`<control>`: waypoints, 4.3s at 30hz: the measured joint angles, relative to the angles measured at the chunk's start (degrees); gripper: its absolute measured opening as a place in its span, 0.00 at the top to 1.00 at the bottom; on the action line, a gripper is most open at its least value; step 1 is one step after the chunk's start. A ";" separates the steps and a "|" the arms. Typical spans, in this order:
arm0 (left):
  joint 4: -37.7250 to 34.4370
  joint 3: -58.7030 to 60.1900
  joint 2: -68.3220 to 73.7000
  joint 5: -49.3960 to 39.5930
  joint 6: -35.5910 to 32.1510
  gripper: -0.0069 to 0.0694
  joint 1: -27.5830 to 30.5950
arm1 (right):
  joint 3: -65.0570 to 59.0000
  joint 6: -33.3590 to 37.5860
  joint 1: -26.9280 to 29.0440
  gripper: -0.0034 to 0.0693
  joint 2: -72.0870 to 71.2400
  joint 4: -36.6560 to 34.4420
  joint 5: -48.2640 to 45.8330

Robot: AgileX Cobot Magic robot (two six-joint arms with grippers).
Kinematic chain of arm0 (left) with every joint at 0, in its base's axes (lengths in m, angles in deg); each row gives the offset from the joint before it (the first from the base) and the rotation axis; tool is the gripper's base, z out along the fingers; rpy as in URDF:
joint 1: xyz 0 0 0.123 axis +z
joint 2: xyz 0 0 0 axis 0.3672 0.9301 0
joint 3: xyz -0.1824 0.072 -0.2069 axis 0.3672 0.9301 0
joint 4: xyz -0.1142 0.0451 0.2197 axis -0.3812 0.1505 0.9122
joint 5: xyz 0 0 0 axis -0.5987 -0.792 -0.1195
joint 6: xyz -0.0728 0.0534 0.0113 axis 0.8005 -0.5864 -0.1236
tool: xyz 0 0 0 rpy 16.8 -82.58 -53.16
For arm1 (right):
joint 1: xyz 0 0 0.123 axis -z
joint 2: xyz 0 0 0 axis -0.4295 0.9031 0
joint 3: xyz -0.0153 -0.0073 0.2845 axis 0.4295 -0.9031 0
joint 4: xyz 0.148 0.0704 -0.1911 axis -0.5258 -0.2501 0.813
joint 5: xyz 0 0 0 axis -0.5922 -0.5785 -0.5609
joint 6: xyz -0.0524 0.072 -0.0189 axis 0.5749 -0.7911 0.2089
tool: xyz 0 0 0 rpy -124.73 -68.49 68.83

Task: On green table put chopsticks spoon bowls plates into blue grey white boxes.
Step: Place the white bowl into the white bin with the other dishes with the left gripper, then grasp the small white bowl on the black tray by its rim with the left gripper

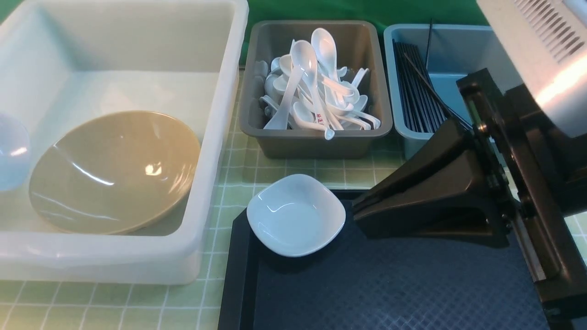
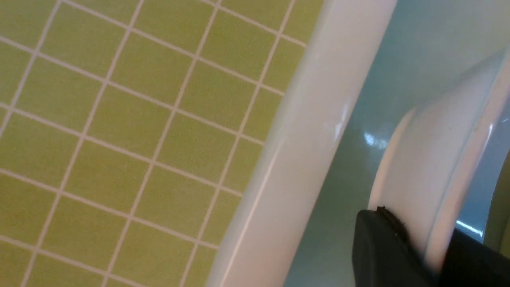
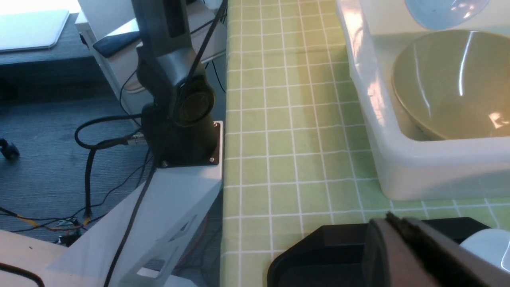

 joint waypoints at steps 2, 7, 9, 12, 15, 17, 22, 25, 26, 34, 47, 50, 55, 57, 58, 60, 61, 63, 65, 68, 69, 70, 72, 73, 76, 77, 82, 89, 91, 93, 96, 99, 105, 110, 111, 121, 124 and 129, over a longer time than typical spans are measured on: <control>3.06 0.00 1.07 -0.32 1.33 0.89 -2.03 | 0.00 0.00 0.00 0.92 0.06 0.00 0.00; 13.09 0.00 3.71 -1.48 8.81 0.89 -5.43 | 0.00 0.00 0.00 0.92 0.06 0.06 0.00; 14.69 0.00 4.23 -1.42 9.98 0.89 -5.81 | 0.00 0.00 0.00 0.92 0.06 0.06 0.00; 14.60 0.00 4.61 -0.59 10.66 0.89 -5.85 | 0.00 0.00 0.00 0.92 0.06 0.06 0.00; 13.98 0.00 4.74 0.38 10.71 0.89 -5.85 | 0.00 0.00 0.00 0.92 0.06 0.06 0.00; 13.86 0.00 4.74 0.70 10.71 0.89 -5.85 | 0.00 0.00 0.00 0.92 0.06 0.06 0.00; 13.66 0.00 5.01 0.74 10.71 0.86 -5.85 | 0.00 0.00 0.00 0.92 0.06 0.06 0.00; 13.32 0.00 5.70 0.74 10.71 0.78 -5.85 | 0.00 0.00 0.00 0.91 0.06 0.06 0.00; 13.32 0.00 5.85 0.63 10.71 0.76 -5.85 | 0.00 0.00 0.00 0.91 0.06 0.06 0.00; 13.17 -0.06 5.93 -0.12 11.25 0.50 -6.22 | 0.00 0.00 0.00 0.90 0.06 0.06 0.06; 14.18 -8.61 -2.53 -6.17 19.30 0.29 -6.33 | 0.00 0.00 0.00 0.89 0.06 0.06 0.17; 5.92 -12.37 -6.05 -7.52 15.43 0.29 -7.53 | 0.00 0.00 0.00 0.89 0.06 0.06 0.24; -7.11 -13.90 -9.77 -10.50 5.53 0.29 -14.66 | 0.00 -0.48 0.00 0.89 -0.18 1.85 0.47; -11.01 -13.90 -10.06 -13.62 1.04 0.29 -21.47 | 0.00 -3.30 0.00 0.89 -1.01 5.40 0.54; -11.78 -13.83 -9.75 -14.18 -0.29 0.29 -24.83 | 0.00 -4.92 0.00 0.88 -1.59 7.32 0.62; -12.01 -13.57 -8.79 -14.59 -1.91 0.29 -31.82 | 0.00 -8.63 0.00 0.88 -3.23 11.84 0.62; -11.72 -13.51 -8.14 -14.75 -2.42 0.29 -34.60 | 0.00 -9.80 0.00 0.88 -3.91 13.24 0.62; -10.55 -13.40 -5.90 -14.82 -3.14 0.29 -41.34 | 0.00 -12.11 0.00 0.87 -5.71 16.08 0.32; -8.93 -13.26 -3.11 -14.82 -3.38 0.29 -46.84 | 0.00 -13.02 0.00 0.87 -7.50 17.74 -0.41; -5.94 -13.22 2.56 -14.77 -3.71 0.29 -54.59 | 0.00 -14.92 0.00 0.87 -9.77 19.56 -1.53; -5.70 -13.22 3.33 -14.77 -3.84 0.29 -55.50 | 0.00 -15.09 0.00 0.87 -10.04 19.76 -1.67; -3.69 -13.22 6.38 -14.64 -4.79 0.29 -58.79 | 0.00 -16.38 0.00 0.87 -10.89 20.59 -2.13; -0.77 -13.22 9.48 -14.42 -5.97 0.29 -61.84 | 0.00 -17.58 0.00 0.86 -11.66 21.50 -2.60; 1.08 -13.22 11.01 -14.36 -6.26 0.29 -63.18 | 0.00 -17.97 0.00 0.86 -12.00 21.79 -2.66; 5.91 -13.22 14.17 -14.36 -6.64 0.29 -65.43 | 0.00 -18.25 0.00 0.86 -12.36 22.12 -3.03; 7.43 -13.22 15.06 -14.32 -6.64 0.29 -65.79 | 0.00 -18.40 0.00 0.86 -12.42 22.17 -3.07; 11.05 -13.20 17.22 -11.81 -4.30 0.29 -65.81 | 0.00 -19.36 0.00 0.85 -12.55 22.23 -4.13; 11.39 -13.20 18.27 -7.57 1.51 0.29 -64.59 | 0.00 -19.36 0.00 0.85 -12.60 22.28 -4.50; 11.39 -13.20 18.39 -6.78 2.25 0.29 -64.19 | 0.00 -19.39 0.00 0.85 -12.60 22.34 -4.50; 11.39 -13.20 18.45 -6.10 2.66 0.29 -63.86 | 0.00 -19.43 0.00 0.85 -12.60 22.34 -4.57; 10.99 -13.20 18.76 -5.87 2.94 0.29 -63.33 | 0.00 -19.43 0.00 0.84 -12.60 22.34 -4.57; 10.95 -13.20 19.90 -5.92 2.94 0.29 -62.82 | 0.00 -19.43 0.00 0.84 -12.60 22.34 -4.57; 9.33 -13.20 23.54 -6.64 2.11 0.30 -62.36 | 0.00 -19.43 0.00 0.83 -12.60 22.39 -4.57; 7.11 -13.20 23.62 -6.64 -1.04 0.42 -61.77 | 0.00 -19.43 0.00 0.82 -12.60 22.39 -4.57; 6.35 -13.20 23.62 -6.64 -1.75 0.52 -61.72 | 0.00 -19.43 0.00 0.82 -12.60 22.39 -4.52; 3.99 -13.80 23.12 -7.16 -2.24 0.79 -61.77 | 0.00 -19.43 0.00 0.81 -12.60 22.39 -4.52; 5.01 -15.44 23.28 -9.32 -1.25 0.80 -61.83 | 0.00 -19.43 0.00 0.81 -12.60 22.39 -4.47; 5.48 -21.89 23.62 -13.78 -0.91 0.89 -61.72 | 0.00 -19.43 0.00 0.81 -12.60 22.39 -4.41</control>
